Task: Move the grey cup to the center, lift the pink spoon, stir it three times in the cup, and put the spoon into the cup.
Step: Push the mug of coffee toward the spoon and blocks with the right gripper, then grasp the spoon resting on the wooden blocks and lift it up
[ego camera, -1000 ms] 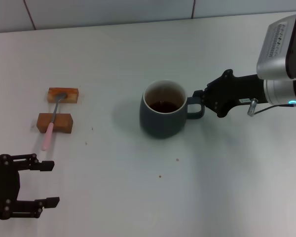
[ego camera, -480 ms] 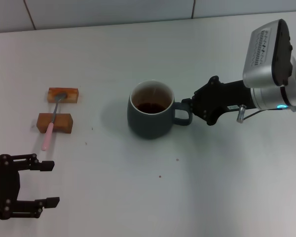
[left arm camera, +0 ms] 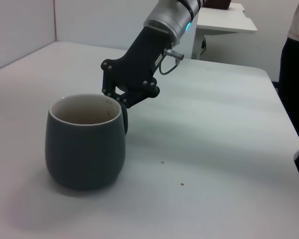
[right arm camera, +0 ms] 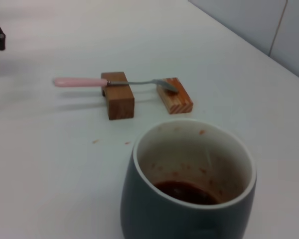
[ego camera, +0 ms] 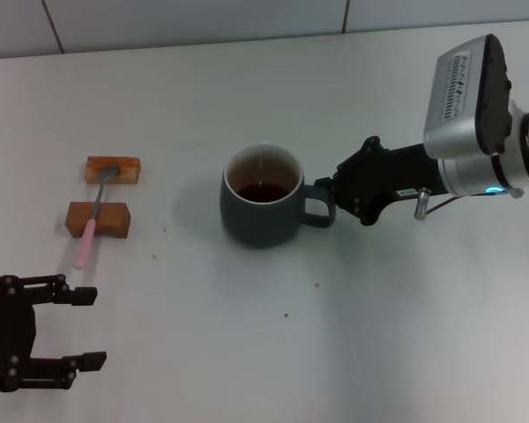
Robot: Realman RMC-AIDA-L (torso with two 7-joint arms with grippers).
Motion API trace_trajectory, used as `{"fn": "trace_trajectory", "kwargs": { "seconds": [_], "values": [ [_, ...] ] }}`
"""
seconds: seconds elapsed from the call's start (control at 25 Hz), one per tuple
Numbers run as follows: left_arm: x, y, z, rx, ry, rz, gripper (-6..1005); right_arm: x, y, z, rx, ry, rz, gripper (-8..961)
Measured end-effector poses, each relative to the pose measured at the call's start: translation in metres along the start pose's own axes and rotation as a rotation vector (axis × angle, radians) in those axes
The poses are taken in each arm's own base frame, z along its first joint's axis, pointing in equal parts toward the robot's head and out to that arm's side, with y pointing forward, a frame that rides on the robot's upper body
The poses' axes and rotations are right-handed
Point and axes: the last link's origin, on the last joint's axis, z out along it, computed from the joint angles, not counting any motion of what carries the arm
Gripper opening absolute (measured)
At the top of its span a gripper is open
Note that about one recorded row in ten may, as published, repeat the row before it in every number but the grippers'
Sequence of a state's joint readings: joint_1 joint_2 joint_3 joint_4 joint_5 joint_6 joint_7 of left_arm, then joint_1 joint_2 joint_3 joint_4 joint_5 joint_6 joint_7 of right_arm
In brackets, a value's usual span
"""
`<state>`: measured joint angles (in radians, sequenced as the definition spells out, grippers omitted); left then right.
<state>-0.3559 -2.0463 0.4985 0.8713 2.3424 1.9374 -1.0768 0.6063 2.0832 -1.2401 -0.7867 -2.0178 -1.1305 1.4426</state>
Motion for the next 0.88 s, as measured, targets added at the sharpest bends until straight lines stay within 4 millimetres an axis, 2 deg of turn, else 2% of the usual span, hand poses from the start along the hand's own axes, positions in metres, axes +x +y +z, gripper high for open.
{"fn": "trace_trajectory", "kwargs": {
  "seconds": [0.64, 0.88],
  "values": [
    [-0.0009, 0.0004, -0.0011, 0.007, 0.003, -0.004, 769, -0.0082, 0.0032, 0.0065, -0.020, -0.005, -0.028, -1],
    [-0.0009, -0.0003, -0.0026, 0.020, 0.010, -0.008, 769, -0.0006, -0.0035, 0.0009, 0.047, -0.005, -0.003, -1]
  ]
}}
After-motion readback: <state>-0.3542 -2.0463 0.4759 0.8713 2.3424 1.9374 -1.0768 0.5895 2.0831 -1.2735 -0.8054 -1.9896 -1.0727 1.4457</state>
